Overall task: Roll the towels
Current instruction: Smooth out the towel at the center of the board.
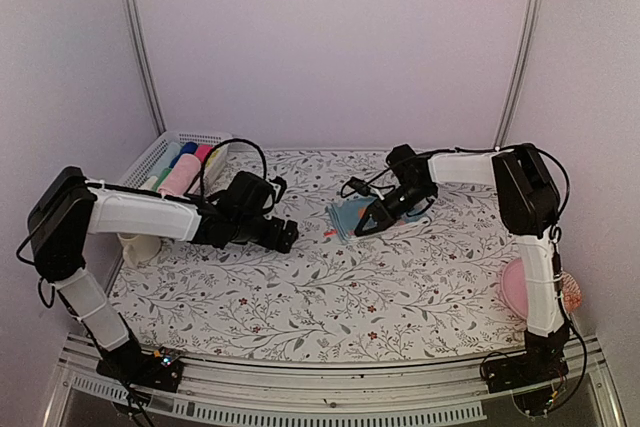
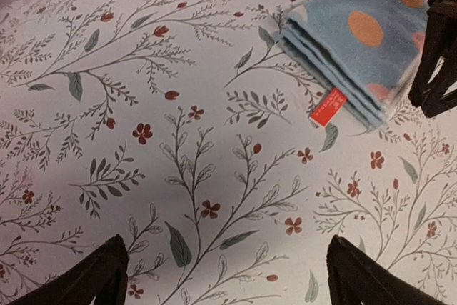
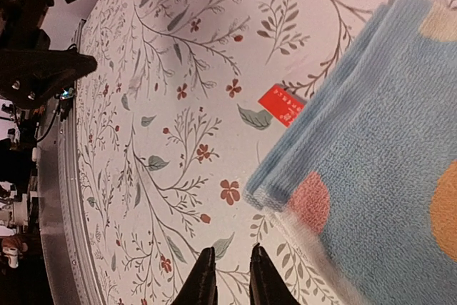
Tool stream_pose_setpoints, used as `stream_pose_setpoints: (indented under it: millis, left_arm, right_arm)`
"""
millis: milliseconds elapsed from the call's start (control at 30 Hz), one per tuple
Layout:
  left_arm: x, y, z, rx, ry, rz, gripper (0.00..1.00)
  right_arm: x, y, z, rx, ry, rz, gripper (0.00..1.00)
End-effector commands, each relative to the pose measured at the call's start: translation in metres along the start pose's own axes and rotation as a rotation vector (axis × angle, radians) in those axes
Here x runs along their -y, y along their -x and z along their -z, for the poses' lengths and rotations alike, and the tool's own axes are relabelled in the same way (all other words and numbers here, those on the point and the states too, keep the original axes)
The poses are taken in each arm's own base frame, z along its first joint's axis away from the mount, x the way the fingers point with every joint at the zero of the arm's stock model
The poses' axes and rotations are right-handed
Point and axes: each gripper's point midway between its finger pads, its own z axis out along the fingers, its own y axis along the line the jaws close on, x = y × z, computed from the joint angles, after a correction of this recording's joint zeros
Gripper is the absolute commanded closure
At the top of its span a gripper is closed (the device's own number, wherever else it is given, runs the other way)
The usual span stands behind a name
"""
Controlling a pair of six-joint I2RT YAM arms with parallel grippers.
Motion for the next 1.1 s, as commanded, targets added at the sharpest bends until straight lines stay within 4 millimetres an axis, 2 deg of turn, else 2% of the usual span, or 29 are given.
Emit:
stream_pose_setpoints:
  millis: [0,100,200,233,333,433,500,633,700,767,833,1067]
  left_arm:
    - [0.037,0.053,-0.004,0.102,-0.124,-0.018,0.03]
    - [0.060,0.083,-0.016,0.141,-0.214,-0.024,0.03]
    - [0.082,0.107,-0.038,0.160,-0.324,-0.024,0.03]
    - [0.087,0.107,-0.052,0.148,-0.358,-0.017,0.04]
    - [0.100,0.126,-0.070,0.173,-0.485,0.033,0.12]
    - [0.103,0.139,-0.091,0.179,-0.571,0.091,0.25]
    - [0.101,0.142,-0.106,0.173,-0.593,0.123,0.38]
    - [0.090,0.134,-0.132,0.151,-0.585,0.181,0.48]
    - [0.085,0.125,-0.144,0.130,-0.577,0.205,0.55]
    - [0.082,0.114,-0.155,0.105,-0.567,0.222,0.58]
    - [0.079,0.104,-0.164,0.079,-0.563,0.238,0.68]
    - [0.074,0.072,-0.182,-0.011,-0.516,0.261,0.72]
  right_arm:
    - [-0.013,0.044,0.073,0.150,-0.070,0.106,0.83]
    - [0.008,0.046,0.101,0.215,-0.082,0.059,0.82]
    - [0.033,0.044,0.120,0.263,-0.067,-0.002,0.82]
    - [0.042,0.043,0.124,0.271,-0.072,-0.020,0.82]
    - [0.067,0.040,0.132,0.285,-0.096,-0.063,0.82]
    - [0.088,0.042,0.140,0.307,-0.102,-0.096,0.82]
    - [0.101,0.045,0.144,0.323,-0.104,-0.108,0.82]
    - [0.132,0.049,0.144,0.383,-0.091,-0.145,0.82]
    - [0.143,0.049,0.137,0.389,-0.075,-0.175,0.82]
    - [0.153,0.049,0.132,0.389,-0.080,-0.200,0.82]
    - [0.164,0.046,0.128,0.385,-0.103,-0.225,0.82]
    - [0.198,0.025,0.124,0.376,-0.173,-0.343,0.82]
